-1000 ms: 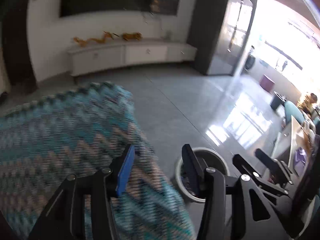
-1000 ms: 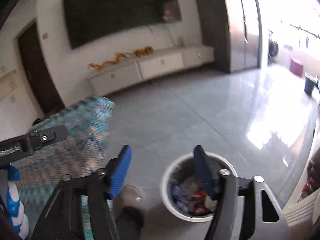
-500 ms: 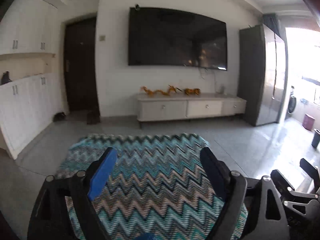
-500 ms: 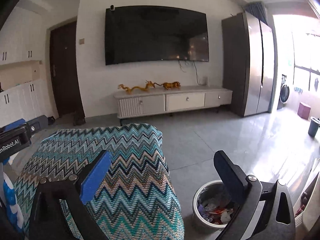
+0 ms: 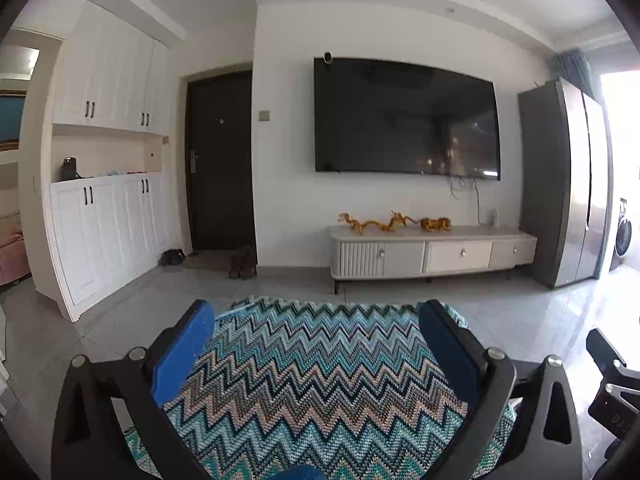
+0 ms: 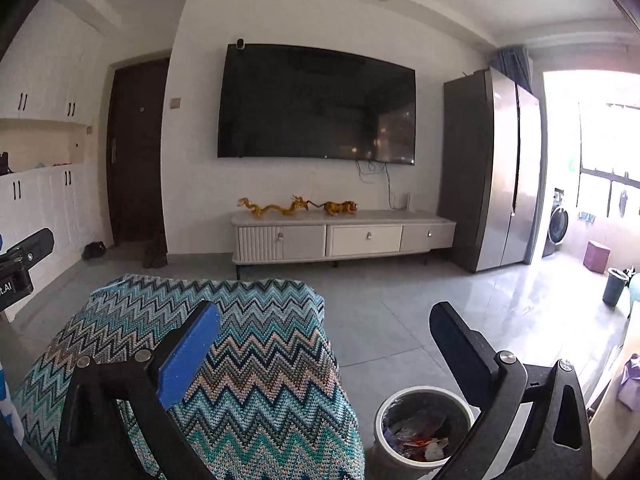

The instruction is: Collect trash

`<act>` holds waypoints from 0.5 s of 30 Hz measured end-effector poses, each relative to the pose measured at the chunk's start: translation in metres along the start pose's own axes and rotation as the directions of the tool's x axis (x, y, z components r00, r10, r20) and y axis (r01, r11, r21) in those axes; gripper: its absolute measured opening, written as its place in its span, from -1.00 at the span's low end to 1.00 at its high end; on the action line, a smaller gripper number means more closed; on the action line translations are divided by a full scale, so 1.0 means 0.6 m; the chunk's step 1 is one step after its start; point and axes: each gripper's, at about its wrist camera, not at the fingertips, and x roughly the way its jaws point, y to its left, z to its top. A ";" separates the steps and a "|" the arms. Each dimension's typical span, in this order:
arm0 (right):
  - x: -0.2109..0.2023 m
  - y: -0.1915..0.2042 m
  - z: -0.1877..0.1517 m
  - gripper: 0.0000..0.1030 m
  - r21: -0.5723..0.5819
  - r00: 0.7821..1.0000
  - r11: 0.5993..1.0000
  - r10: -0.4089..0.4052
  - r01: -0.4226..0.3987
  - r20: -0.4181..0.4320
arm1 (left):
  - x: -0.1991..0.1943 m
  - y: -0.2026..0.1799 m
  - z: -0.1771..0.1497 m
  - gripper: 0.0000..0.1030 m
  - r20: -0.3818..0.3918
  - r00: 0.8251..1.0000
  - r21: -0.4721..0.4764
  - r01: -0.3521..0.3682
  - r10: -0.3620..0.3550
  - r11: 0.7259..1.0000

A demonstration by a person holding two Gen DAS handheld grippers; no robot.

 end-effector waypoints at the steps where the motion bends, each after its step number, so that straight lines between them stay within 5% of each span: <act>1: -0.005 -0.001 0.003 0.99 0.000 1.000 1.000 -0.002 0.002 0.008 | -0.008 0.005 0.002 1.00 0.016 1.000 -0.004 -0.009 0.009 1.000; 15: -0.045 -0.021 0.014 0.99 0.021 0.998 1.000 -0.023 0.022 0.056 | -0.024 0.017 0.005 1.00 0.053 0.997 -0.009 -0.046 0.047 0.999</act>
